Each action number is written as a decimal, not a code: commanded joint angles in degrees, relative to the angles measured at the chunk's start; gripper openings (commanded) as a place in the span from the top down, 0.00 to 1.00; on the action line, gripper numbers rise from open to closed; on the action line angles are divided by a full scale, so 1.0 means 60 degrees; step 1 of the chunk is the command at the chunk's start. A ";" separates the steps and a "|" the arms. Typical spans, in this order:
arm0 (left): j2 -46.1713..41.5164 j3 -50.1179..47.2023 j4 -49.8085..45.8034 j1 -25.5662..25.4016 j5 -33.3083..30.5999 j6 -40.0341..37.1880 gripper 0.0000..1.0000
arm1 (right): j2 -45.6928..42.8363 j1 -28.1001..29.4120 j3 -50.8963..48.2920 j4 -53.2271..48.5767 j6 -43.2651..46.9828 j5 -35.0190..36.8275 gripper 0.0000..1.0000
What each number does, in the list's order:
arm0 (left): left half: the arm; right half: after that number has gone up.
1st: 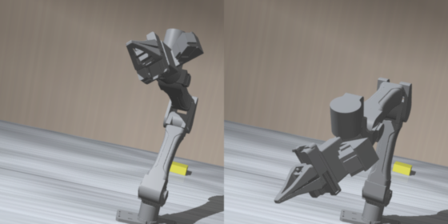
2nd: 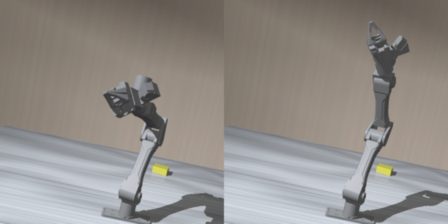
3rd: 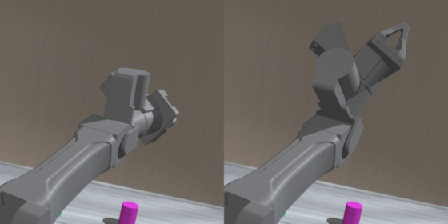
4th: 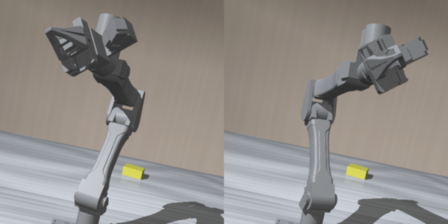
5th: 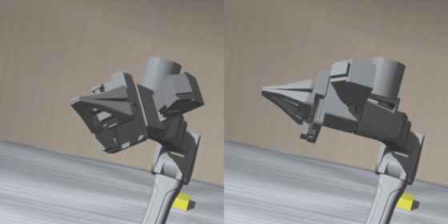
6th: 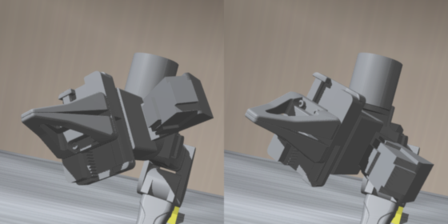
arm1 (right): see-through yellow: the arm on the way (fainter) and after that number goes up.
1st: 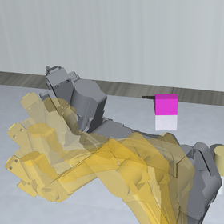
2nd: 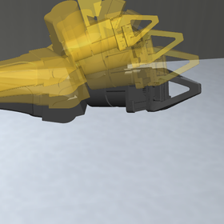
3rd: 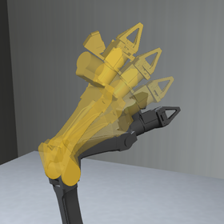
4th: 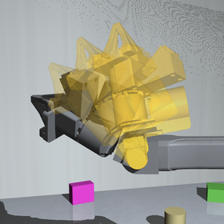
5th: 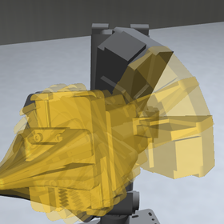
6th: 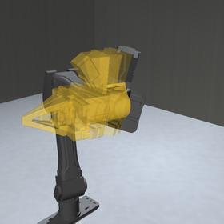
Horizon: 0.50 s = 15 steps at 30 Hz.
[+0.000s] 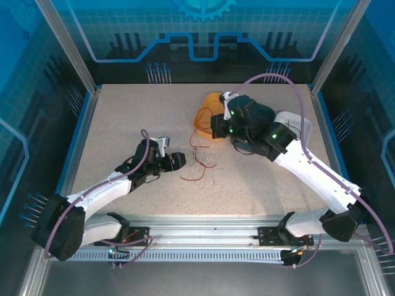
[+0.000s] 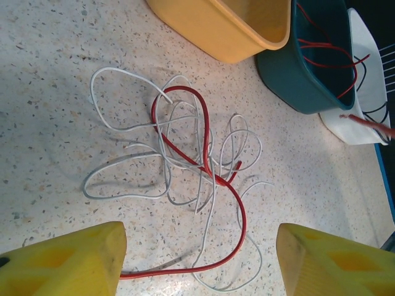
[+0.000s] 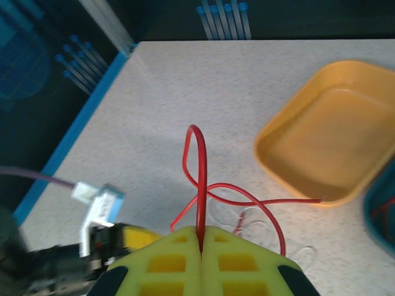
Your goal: Untangle the cables
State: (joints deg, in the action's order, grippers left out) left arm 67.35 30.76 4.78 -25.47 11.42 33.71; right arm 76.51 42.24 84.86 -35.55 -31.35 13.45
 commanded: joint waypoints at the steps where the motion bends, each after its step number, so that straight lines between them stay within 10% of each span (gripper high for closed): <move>1: -0.0256 -0.0145 -0.0278 -0.0044 -0.0102 -0.0039 0.30 | 0.0144 -0.0833 0.0543 -0.0712 0.0472 0.0633 1.00; 15: -0.0337 -0.0103 -0.0601 -0.0046 -0.0259 0.0066 0.01 | 0.1135 -0.4036 0.0603 -0.0672 0.0877 0.0244 1.00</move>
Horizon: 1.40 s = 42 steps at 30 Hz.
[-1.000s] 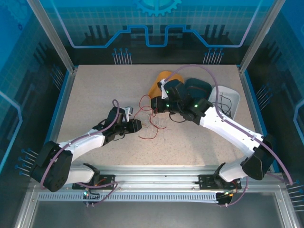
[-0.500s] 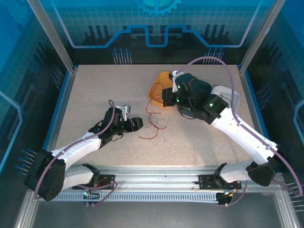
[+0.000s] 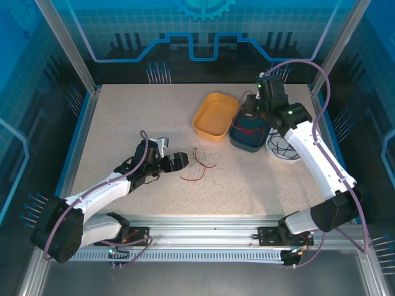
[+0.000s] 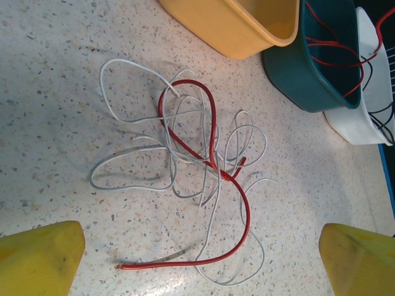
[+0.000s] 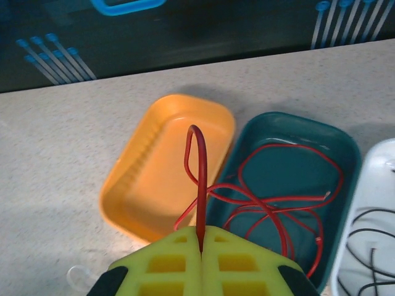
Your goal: Untangle the cables
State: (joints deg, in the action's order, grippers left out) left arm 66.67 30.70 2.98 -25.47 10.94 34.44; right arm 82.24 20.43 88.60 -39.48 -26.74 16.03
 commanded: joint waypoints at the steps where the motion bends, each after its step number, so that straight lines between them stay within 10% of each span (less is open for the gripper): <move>1: -0.0242 -0.0092 -0.0337 -0.0046 -0.0197 -0.0056 0.01 | 0.0270 -0.0560 -0.0057 0.0056 0.0093 -0.0394 1.00; 42: -0.0324 -0.0063 -0.0881 -0.0047 -0.0465 -0.0115 0.01 | 0.4959 -0.1734 0.0336 0.0797 0.0969 -0.0380 1.00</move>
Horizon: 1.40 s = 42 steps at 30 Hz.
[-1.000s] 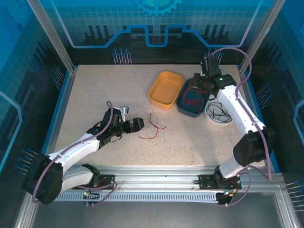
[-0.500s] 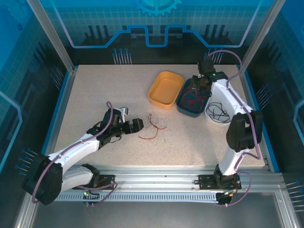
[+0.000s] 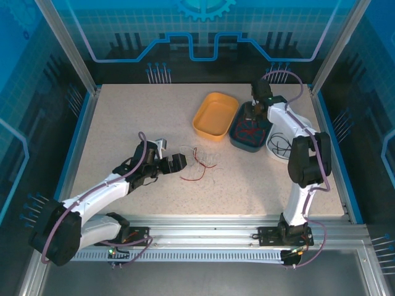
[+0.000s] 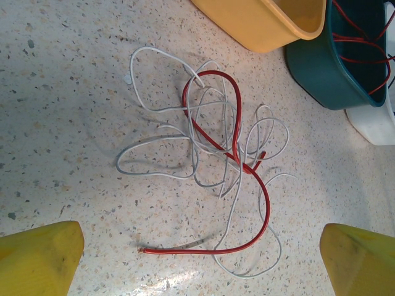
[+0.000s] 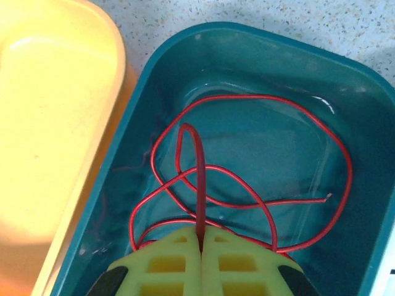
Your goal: Untangle the cables
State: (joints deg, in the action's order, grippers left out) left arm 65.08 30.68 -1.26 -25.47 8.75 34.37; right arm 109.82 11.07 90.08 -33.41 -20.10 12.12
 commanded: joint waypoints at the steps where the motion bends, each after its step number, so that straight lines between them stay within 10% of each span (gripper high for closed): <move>1: -0.0065 -0.0059 -0.0194 -0.0049 -0.0109 -0.0103 0.01 | 0.0484 -0.0200 0.0170 -0.0370 -0.0191 0.0343 1.00; 11: -0.0148 -0.0103 -0.0301 -0.0043 -0.0140 -0.0107 0.01 | 0.1033 -0.0249 0.0373 -0.0624 -0.0355 0.0162 1.00; 20: -0.0299 -0.0131 -0.0512 -0.0057 -0.0301 -0.0148 0.01 | -0.0059 -0.0115 0.0385 -0.0839 -0.0219 0.0194 0.68; 29: -0.0460 -0.0101 -0.0669 -0.0050 -0.0371 -0.0175 0.01 | -0.1942 0.0300 0.0011 -0.1088 -0.0300 0.0492 0.60; 42: -0.0642 -0.0249 -0.0748 -0.0038 -0.0674 -0.0045 0.01 | -0.3590 0.3357 -0.1490 -0.1054 -0.0981 0.0494 0.60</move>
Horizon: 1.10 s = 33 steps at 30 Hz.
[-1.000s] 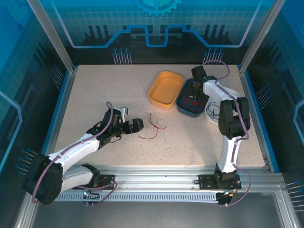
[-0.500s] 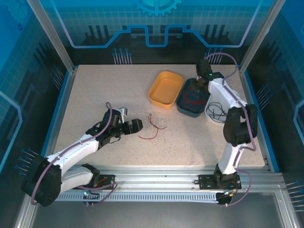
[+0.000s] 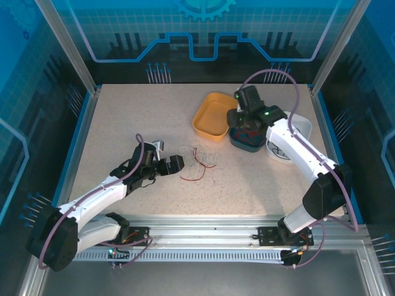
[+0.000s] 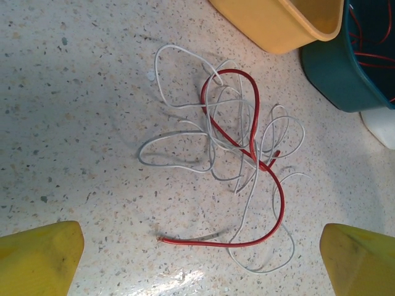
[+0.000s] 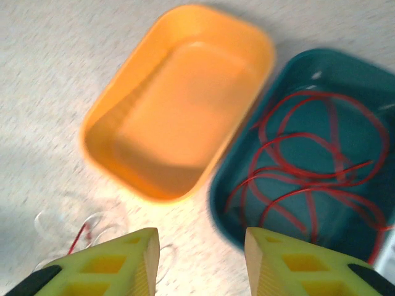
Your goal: Untangle the cables
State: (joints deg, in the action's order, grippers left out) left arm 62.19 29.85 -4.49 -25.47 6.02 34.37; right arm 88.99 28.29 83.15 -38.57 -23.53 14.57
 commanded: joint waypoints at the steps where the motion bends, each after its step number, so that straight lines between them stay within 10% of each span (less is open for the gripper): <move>1: -0.0150 -0.0111 -0.0217 -0.0049 -0.0243 -0.0024 0.01 | -0.0058 0.0756 -0.0390 -0.0204 -0.0516 0.0134 0.60; 13: -0.0262 -0.0388 -0.0448 -0.0027 -0.1455 0.0751 0.01 | 0.2576 0.2698 0.0770 -0.0387 -0.1899 -0.0713 0.60; 33: -0.1328 -0.0847 -0.1357 0.0075 -0.2125 0.0909 0.01 | 0.5146 0.2907 0.2294 -0.1043 -0.2376 -0.0977 0.69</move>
State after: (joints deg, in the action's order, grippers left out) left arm 54.89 25.28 -11.75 -25.34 -5.82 39.09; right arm 118.43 45.10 94.91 -42.30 -36.51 8.51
